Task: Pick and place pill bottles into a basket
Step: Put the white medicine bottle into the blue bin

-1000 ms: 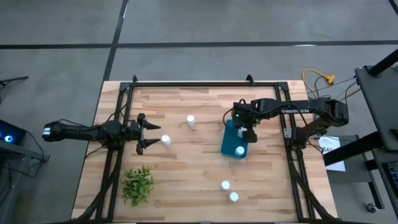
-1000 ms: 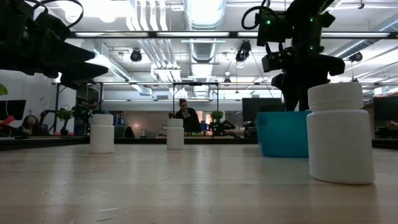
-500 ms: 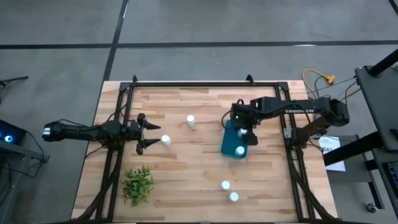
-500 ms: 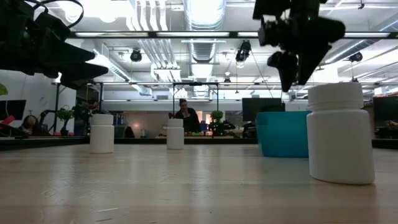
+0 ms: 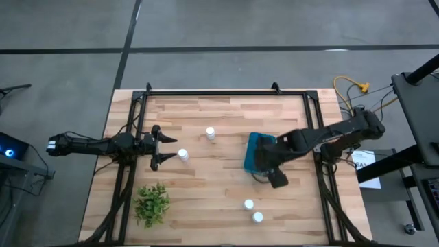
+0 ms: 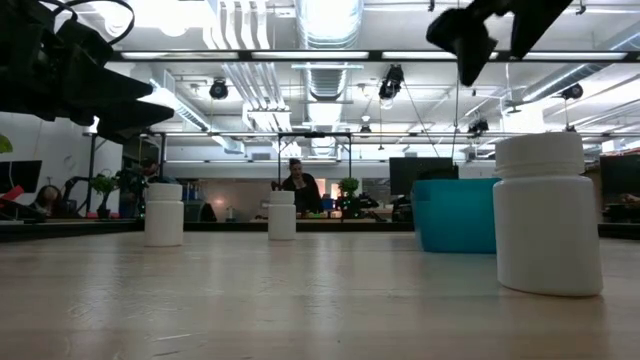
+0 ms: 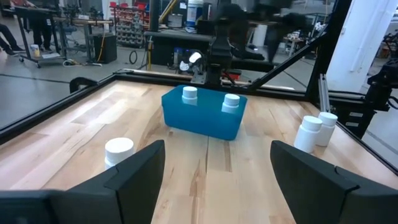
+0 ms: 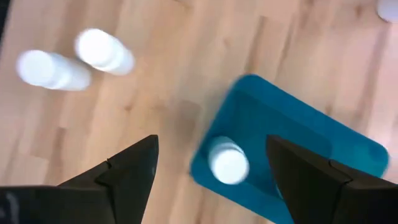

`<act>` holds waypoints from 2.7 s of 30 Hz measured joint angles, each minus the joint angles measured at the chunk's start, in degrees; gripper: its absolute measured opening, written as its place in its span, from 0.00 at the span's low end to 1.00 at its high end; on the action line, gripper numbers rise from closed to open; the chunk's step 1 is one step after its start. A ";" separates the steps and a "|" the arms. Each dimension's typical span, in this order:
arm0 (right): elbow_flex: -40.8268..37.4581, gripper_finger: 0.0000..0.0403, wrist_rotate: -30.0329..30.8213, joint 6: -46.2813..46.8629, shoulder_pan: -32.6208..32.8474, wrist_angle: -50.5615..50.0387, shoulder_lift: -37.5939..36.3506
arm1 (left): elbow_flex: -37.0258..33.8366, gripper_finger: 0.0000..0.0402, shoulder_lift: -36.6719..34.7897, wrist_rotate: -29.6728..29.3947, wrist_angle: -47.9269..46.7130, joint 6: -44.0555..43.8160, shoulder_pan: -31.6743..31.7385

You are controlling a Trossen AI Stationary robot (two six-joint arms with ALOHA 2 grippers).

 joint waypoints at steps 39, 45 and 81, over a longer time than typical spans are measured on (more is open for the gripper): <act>14.23 0.67 2.98 6.07 16.02 3.55 21.61 | 0.00 0.68 -0.01 0.00 0.01 -0.01 -0.07; 14.01 0.67 2.87 5.94 16.48 5.86 21.61 | 0.00 0.68 0.00 0.02 -0.02 0.00 -0.07; 15.52 0.61 1.25 1.90 16.33 5.88 32.10 | 0.00 0.68 -0.04 0.00 0.00 0.00 -0.02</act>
